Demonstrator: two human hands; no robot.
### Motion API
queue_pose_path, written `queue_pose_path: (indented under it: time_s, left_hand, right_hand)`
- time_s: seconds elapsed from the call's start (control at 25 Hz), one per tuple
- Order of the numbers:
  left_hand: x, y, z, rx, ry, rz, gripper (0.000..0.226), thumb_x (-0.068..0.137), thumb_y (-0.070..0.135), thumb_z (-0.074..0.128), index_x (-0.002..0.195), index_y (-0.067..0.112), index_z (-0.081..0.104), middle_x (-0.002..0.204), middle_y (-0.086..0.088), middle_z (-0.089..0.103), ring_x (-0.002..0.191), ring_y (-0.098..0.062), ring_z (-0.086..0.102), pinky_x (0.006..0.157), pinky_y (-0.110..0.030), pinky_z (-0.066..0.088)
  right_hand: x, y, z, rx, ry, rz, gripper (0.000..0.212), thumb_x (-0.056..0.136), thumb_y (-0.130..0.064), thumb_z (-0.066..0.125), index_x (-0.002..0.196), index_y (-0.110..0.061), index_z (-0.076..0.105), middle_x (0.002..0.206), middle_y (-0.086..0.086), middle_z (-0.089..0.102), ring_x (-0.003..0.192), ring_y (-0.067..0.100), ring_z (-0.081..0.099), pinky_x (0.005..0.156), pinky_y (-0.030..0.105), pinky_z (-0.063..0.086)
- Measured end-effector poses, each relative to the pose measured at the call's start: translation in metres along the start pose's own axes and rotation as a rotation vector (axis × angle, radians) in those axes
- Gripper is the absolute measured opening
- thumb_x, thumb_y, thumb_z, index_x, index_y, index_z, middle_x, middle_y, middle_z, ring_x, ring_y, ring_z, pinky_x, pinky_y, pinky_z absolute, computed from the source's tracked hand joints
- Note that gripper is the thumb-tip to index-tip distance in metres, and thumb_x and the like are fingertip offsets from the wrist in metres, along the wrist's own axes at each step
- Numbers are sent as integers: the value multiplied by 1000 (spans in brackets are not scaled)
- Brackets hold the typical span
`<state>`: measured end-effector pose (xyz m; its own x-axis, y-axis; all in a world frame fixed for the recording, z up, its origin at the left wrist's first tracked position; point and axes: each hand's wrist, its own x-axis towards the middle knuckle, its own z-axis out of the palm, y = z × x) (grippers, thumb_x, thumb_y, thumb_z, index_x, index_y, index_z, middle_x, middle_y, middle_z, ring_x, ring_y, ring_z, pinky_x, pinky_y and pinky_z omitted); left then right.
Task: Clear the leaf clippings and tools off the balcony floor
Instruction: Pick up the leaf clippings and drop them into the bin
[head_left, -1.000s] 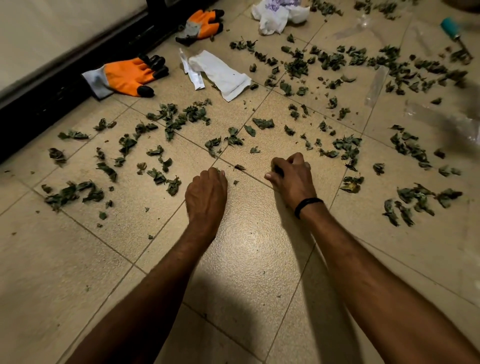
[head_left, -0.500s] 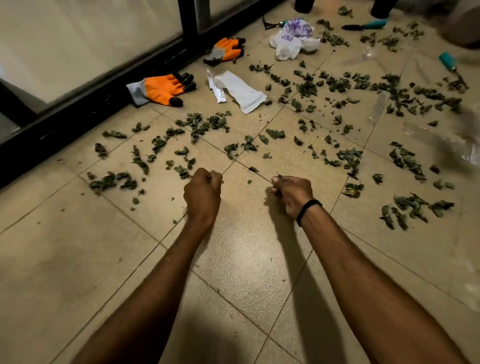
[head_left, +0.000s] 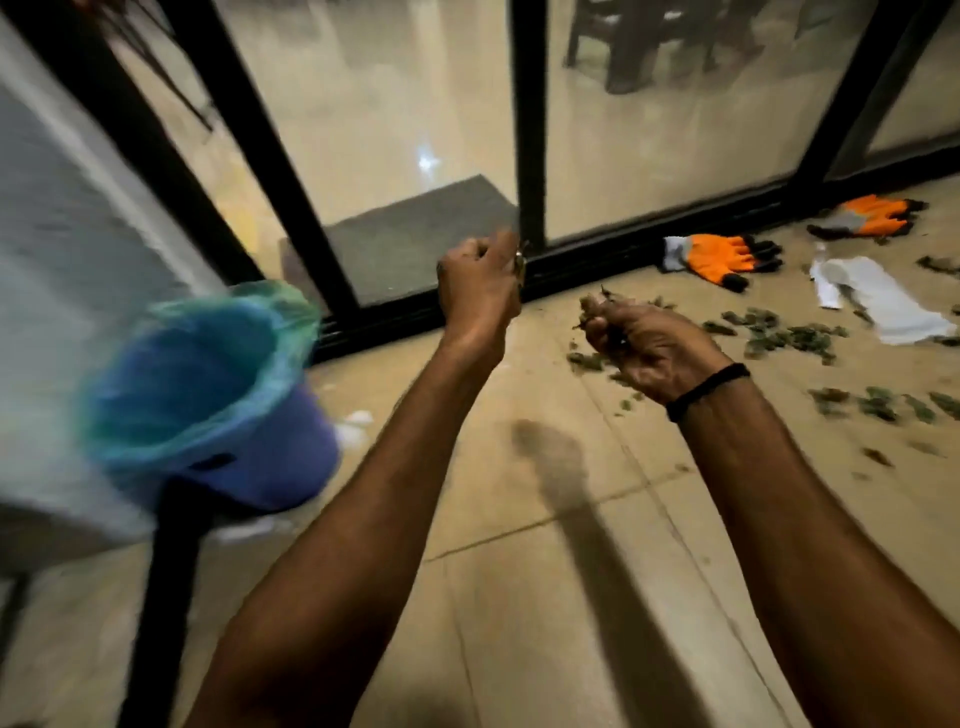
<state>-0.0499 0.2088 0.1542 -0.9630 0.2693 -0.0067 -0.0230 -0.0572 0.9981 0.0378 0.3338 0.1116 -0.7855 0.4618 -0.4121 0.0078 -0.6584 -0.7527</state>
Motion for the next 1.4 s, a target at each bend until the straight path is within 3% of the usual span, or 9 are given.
queue_pose_path:
  time_s: [0.28, 0.4, 0.56, 0.64, 0.72, 0.84, 0.96, 1.16, 1.4]
  left_hand:
    - [38, 46, -274, 187, 570, 34, 43, 82, 25, 57, 41, 14, 52, 48, -2, 40, 33, -16, 30, 40, -20, 23]
    - [44, 25, -322, 276, 594, -199, 22, 92, 20, 56, 79, 9, 69, 68, -13, 62, 41, -13, 50, 39, -20, 37]
    - [52, 15, -333, 357, 518, -430, 42, 98, 41, 46, 122, 10, 61, 111, -14, 67, 88, -31, 68, 64, -44, 59]
    - [49, 16, -316, 331, 510, -362, 50, 99, 46, 39, 130, 11, 56, 121, -10, 65, 100, -31, 66, 80, -45, 55]
    - [49, 22, -295, 333, 561, -268, 52, 99, 48, 39, 134, 11, 52, 117, -2, 60, 92, -23, 61, 78, -35, 52]
    - [64, 30, -246, 204, 580, 19, 44, 91, 49, 48, 106, 11, 65, 94, -12, 68, 71, -22, 60, 55, -30, 50]
    - [74, 8, -178, 263, 415, 205, 35, 79, 52, 52, 76, 19, 62, 72, -1, 69, 71, -31, 70, 68, -50, 58]
    - [11, -58, -26, 517, -26, 150, 30, 87, 50, 52, 86, 23, 65, 80, 3, 72, 76, -16, 70, 74, -42, 60]
    - [-73, -172, 50, 756, -396, -3, 25, 92, 38, 64, 103, 16, 69, 99, -1, 73, 94, -20, 68, 81, -26, 50]
  right_hand:
    - [-10, 106, 271, -277, -503, -18, 9, 92, -1, 62, 101, 1, 60, 79, 8, 59, 60, 11, 58, 53, 16, 51]
    - [-8, 147, 325, -626, -584, -67, 14, 95, -14, 62, 92, 0, 60, 77, 14, 58, 75, 29, 67, 74, 39, 60]
    - [-2, 175, 335, -920, -565, -98, 31, 98, -28, 55, 92, 2, 59, 71, 7, 48, 77, 32, 62, 68, 51, 60]
    - [3, 167, 320, -873, -555, -136, 27, 97, -19, 57, 96, 7, 64, 69, 7, 50, 67, 21, 59, 68, 49, 61]
    - [1, 146, 297, -746, -498, -195, 19, 92, -8, 60, 85, 8, 66, 70, 11, 57, 65, 22, 63, 69, 49, 61]
    - [-4, 104, 244, -483, -402, -200, 19, 93, 3, 58, 74, 4, 62, 75, 18, 60, 69, 24, 65, 67, 33, 61]
    - [1, 63, 174, -468, -258, -293, 13, 94, 0, 58, 83, 1, 65, 80, 14, 63, 75, 22, 66, 73, 33, 61]
    - [5, 38, 19, -525, 110, -261, 13, 91, -1, 63, 78, -3, 65, 78, 13, 64, 77, 24, 67, 68, 29, 58]
    - [-48, 68, -163, -740, 522, -91, 7, 82, -10, 77, 85, -5, 73, 86, 14, 73, 79, 23, 71, 77, 39, 61]
